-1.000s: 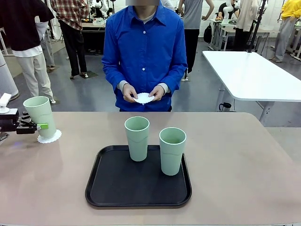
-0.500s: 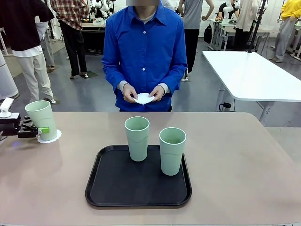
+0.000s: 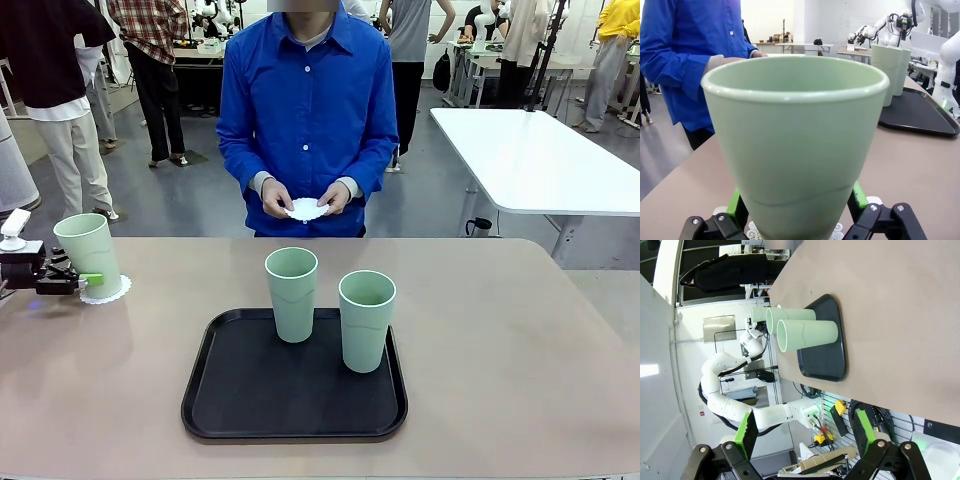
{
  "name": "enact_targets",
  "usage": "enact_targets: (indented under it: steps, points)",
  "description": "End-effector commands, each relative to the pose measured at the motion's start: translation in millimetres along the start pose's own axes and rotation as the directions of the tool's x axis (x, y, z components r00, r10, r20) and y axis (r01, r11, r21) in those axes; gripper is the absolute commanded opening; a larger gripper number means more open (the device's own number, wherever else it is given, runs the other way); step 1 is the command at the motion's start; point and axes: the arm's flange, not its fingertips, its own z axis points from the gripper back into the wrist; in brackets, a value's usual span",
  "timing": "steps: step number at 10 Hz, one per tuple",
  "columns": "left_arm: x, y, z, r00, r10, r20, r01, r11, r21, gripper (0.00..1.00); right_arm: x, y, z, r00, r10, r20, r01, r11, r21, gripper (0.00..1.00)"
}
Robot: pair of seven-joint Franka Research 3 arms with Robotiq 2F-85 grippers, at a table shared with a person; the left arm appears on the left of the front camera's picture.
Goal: Place coasters on the table and set cups on them.
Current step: Pick up one Reusable plastic cup and place it on a coaster set by the human.
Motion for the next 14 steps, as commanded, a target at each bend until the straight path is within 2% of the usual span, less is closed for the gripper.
enact_targets:
  steps: [1, 14]
  points:
    - [0, 5, 2, 1.000, 0.012, -0.014, -0.013, 1.000, -0.023, 1.00, 0, 0, 0, 1.000, 0.008, 0.001, -0.008, 1.000, 0.013, 1.00]
    - [8, 2, 12, 0.999, 0.023, -0.042, -0.027, 0.996, -0.088, 1.00, 0, 0, 0, 1.000, 0.008, 0.001, -0.008, 1.000, 0.013, 1.00]
